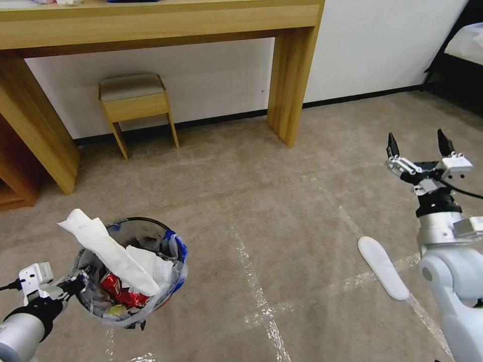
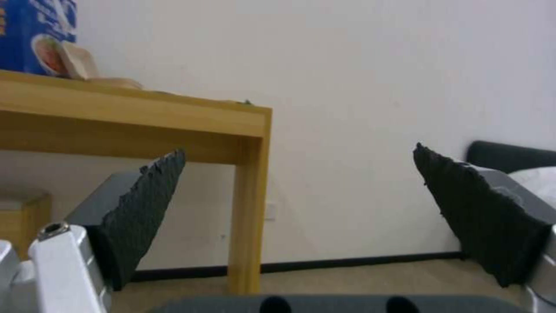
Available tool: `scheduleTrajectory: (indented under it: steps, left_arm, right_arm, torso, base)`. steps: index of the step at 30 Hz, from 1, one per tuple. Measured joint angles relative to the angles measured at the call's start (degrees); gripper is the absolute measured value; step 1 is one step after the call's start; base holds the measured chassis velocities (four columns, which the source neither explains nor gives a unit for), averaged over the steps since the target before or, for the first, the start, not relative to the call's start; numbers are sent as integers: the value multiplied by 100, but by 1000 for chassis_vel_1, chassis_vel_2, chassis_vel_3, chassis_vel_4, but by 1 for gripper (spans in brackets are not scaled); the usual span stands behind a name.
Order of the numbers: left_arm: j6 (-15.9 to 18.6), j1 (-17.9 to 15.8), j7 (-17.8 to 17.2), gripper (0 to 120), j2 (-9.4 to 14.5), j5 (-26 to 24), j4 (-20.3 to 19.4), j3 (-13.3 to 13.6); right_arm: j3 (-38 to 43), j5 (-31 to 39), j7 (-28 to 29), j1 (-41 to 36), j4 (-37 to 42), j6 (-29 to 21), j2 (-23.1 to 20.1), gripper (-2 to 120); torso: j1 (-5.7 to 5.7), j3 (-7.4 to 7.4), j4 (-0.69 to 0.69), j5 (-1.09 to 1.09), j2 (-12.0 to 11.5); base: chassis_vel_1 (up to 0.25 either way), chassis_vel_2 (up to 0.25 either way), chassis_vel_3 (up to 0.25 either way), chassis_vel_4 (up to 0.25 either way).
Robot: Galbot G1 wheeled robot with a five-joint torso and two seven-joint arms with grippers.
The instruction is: Pick up the trash bin and place the garbage on the floor into it.
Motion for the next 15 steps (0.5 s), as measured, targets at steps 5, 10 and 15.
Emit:
scheduleTrajectory:
  steps: [5, 10, 15]
  left_arm:
    - [13, 33, 7, 1, -9, 16, -29, -24]
    - [21, 31, 7, 1, -24, 18, -30, -41]
    - [30, 10, 7, 1, -49, 18, -23, -43]
  right_arm:
    - [-67, -48, 28, -69, 13, 14, 71, 100]
    - [-140, -26, -24, -26, -107, 141, 109, 100]
    - [-200, -30, -80, 9, -213, 237, 110, 100]
  torso:
    - [0, 0, -1, 0, 0]
    - [0, 0, -2, 0, 0]
    - [0, 1, -1, 0, 0]
  base:
    - [-55, -46, -60, -55]
    - [-85, -78, -73, -87]
    - [-107, -100, -90, -101]
